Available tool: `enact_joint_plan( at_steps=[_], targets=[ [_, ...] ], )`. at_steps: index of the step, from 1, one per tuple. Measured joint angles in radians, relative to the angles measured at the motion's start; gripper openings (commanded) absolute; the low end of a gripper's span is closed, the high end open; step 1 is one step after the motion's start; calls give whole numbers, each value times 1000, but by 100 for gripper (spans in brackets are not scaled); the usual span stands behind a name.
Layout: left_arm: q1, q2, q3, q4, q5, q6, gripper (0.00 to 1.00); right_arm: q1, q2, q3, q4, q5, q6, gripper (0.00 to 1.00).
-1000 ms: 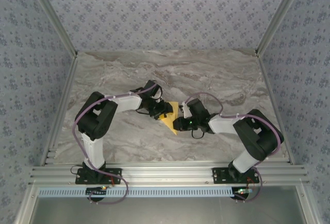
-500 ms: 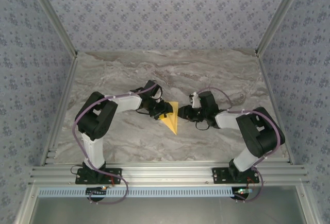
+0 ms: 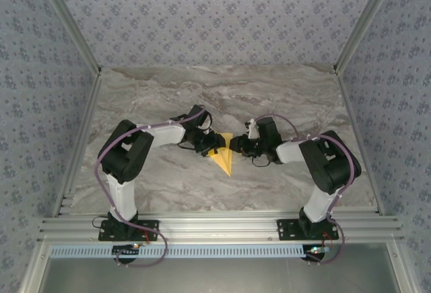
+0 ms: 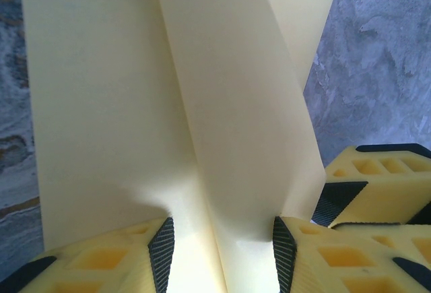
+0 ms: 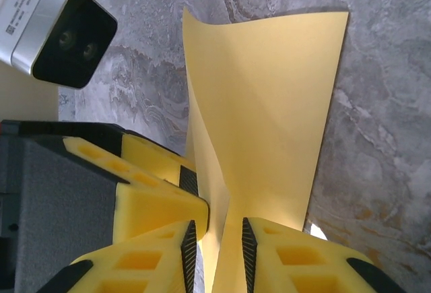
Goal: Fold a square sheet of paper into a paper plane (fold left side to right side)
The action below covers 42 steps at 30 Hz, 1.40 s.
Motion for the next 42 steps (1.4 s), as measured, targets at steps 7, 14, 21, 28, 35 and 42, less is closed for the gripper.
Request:
enact_joint_plan(
  at_steps=[7, 14, 21, 28, 35, 42],
  targets=[
    [0, 0, 0, 0, 0, 0, 46, 0, 27, 22, 1, -1, 3, 14],
    [0, 0, 0, 0, 0, 0, 46, 0, 29, 55, -75, 19, -40, 8],
    [0, 0, 0, 0, 0, 0, 46, 0, 29, 82, -160, 59, -91, 8],
    [0, 0, 0, 0, 0, 0, 46, 0, 38, 98, -198, 67, -119, 8],
    [0, 0, 0, -1, 0, 0, 46, 3, 50, 105, -224, 85, -126, 8],
    [0, 0, 0, 0, 0, 0, 46, 12, 57, 135, -274, 95, -169, 8]
  ],
)
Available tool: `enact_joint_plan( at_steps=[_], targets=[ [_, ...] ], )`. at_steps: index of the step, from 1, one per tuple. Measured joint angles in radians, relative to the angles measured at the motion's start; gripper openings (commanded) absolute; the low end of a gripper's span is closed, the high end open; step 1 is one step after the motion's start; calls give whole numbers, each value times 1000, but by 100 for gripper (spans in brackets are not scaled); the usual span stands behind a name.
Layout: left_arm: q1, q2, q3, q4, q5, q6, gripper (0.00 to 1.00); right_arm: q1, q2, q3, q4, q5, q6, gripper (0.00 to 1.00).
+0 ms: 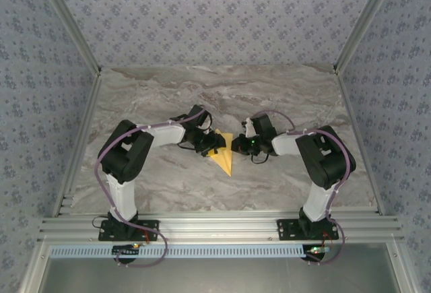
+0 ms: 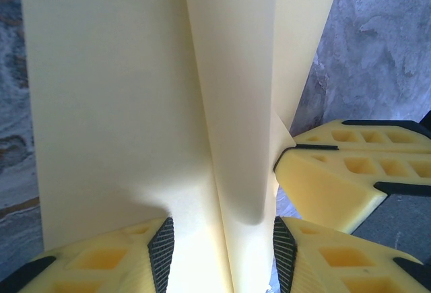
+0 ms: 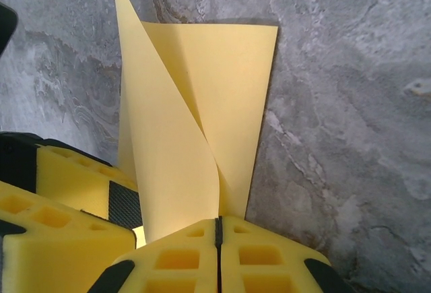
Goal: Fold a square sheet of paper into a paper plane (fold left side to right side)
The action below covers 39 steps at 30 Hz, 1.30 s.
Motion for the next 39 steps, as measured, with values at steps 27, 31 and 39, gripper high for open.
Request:
enact_joint_plan(
  at_steps=[27, 31, 39],
  targets=[
    [-16, 81, 201, -57, 18, 64, 18, 16, 3, 47, -95, 42, -51, 7],
    [-14, 101, 205, -57, 14, 64, 19, 17, 3, 51, -105, 45, -60, 7],
    [-14, 112, 193, -59, -12, 64, 18, 18, 3, 55, -114, 48, -74, 7]
  ],
)
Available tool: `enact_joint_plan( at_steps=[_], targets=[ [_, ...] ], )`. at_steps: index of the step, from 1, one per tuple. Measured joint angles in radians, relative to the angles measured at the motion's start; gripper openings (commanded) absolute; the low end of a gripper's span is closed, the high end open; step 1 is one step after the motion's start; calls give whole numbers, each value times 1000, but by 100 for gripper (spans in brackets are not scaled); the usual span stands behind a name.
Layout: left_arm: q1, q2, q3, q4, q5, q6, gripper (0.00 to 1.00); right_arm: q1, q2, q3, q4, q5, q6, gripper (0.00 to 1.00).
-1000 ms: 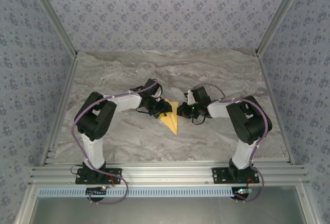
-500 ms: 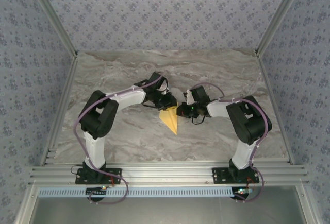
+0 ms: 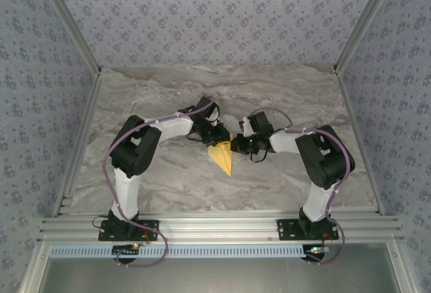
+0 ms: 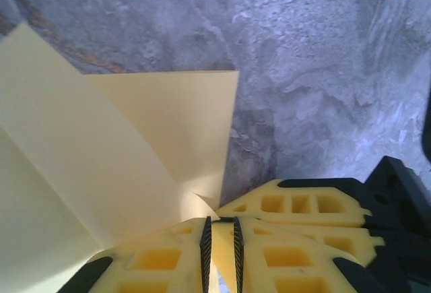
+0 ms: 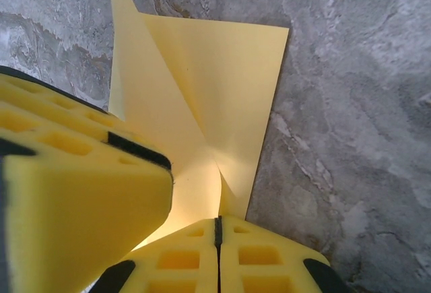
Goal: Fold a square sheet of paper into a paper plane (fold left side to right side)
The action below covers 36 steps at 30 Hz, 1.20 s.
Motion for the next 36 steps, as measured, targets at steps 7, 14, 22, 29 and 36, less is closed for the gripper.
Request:
enact_joint_plan(
  at_steps=[7, 14, 22, 29, 36],
  targets=[
    [3, 0, -49, 11, -9, 0, 18, 2, 0, 2, -3, 4, -3, 7],
    [3, 0, -54, 17, -9, 0, 18, 3, 0, 4, -5, 4, -8, 13],
    [5, -4, -75, 45, -6, 0, 18, -21, -64, 6, -54, 8, -9, 30],
    [5, -5, -79, 52, -6, 0, 17, -3, -228, 7, -115, -35, -23, 27],
    [5, -6, -79, 53, -6, 0, 17, 104, -225, -44, -110, -119, 2, 24]
  ],
)
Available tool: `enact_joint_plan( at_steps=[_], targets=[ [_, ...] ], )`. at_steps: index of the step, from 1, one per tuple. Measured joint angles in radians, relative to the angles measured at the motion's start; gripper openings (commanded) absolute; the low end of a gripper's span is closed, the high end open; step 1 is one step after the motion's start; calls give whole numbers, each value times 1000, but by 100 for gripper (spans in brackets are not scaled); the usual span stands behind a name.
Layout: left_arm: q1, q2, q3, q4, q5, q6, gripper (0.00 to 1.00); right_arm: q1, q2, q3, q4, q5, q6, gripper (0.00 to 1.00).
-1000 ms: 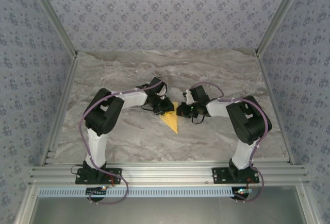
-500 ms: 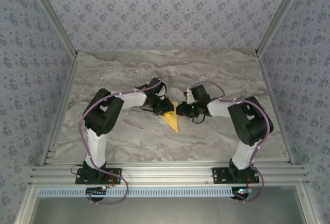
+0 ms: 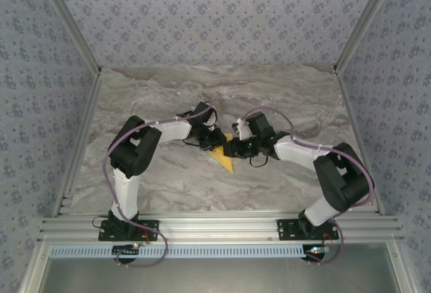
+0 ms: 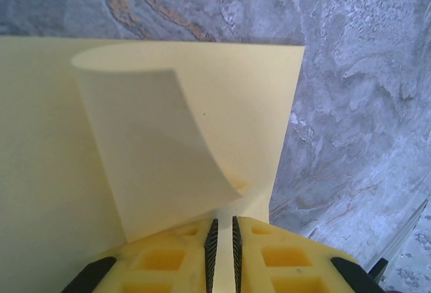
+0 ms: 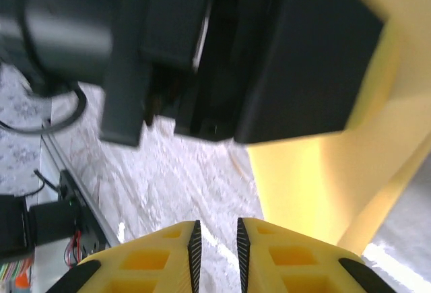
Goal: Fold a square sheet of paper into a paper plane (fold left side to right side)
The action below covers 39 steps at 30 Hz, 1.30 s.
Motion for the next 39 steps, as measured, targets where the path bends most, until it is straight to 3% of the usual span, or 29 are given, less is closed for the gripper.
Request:
enact_joint_plan(
  at_steps=[13, 39],
  targets=[
    [0, -2, -4, 6, 0, 0, 18, 19, 108, -16, -2, -1, 2, 24],
    [0, -2, -4, 5, 0, 0, 17, 46, 115, -26, -70, 71, -58, 22]
  ],
)
